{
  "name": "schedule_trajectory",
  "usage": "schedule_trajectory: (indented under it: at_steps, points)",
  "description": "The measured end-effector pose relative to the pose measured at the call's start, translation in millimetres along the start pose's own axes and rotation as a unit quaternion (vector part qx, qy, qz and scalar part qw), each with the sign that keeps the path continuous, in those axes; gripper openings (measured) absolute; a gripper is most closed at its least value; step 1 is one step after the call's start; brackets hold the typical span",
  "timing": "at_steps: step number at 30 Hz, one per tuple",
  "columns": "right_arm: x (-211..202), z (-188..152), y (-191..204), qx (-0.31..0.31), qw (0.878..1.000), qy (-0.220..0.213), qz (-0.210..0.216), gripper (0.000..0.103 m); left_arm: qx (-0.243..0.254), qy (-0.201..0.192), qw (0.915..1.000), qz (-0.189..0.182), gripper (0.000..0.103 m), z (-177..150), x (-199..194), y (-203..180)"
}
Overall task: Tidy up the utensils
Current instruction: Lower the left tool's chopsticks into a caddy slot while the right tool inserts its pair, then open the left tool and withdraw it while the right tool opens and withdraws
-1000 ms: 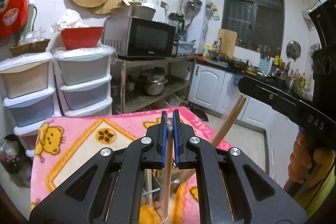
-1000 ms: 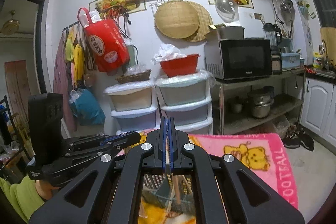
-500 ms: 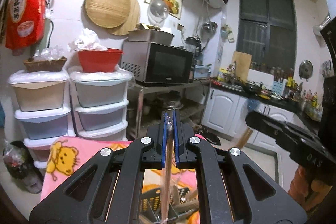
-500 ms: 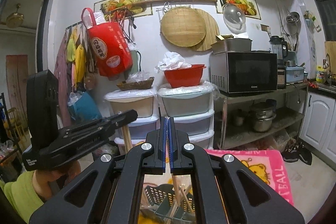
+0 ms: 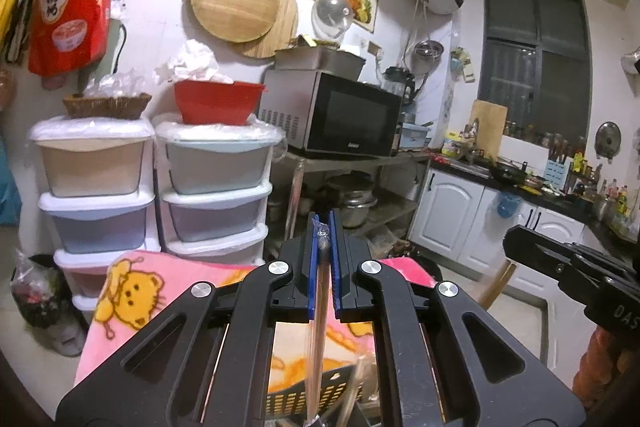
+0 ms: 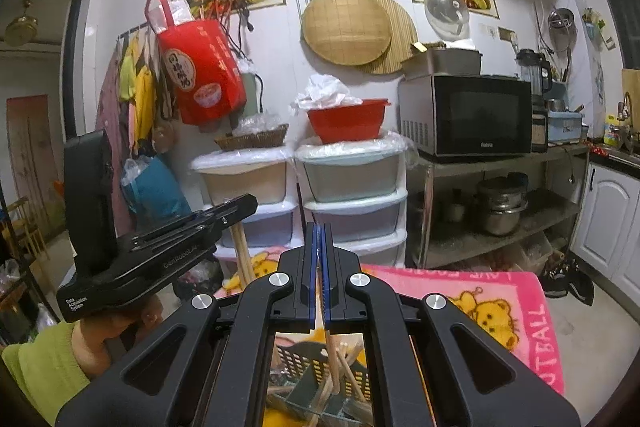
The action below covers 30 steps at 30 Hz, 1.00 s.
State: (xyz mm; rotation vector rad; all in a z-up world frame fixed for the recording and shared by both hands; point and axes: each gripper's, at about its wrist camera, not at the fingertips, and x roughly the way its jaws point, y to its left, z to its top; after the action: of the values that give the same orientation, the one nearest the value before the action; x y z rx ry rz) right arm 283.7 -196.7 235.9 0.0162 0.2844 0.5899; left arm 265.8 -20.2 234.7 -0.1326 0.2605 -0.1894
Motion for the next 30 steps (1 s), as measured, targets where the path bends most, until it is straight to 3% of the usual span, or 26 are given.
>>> schedule_trajectory:
  at_steps: [12,30]
  points:
    - [29,-39,-12,0.018,0.999,0.047,-0.003,0.002,0.000,0.021,0.9997,0.009,0.003,-33,20,8]
    - [45,-83,-24,0.040,0.994,0.100,-0.024,0.003,-0.007,0.091,0.9958,0.003,0.003,-75,34,16]
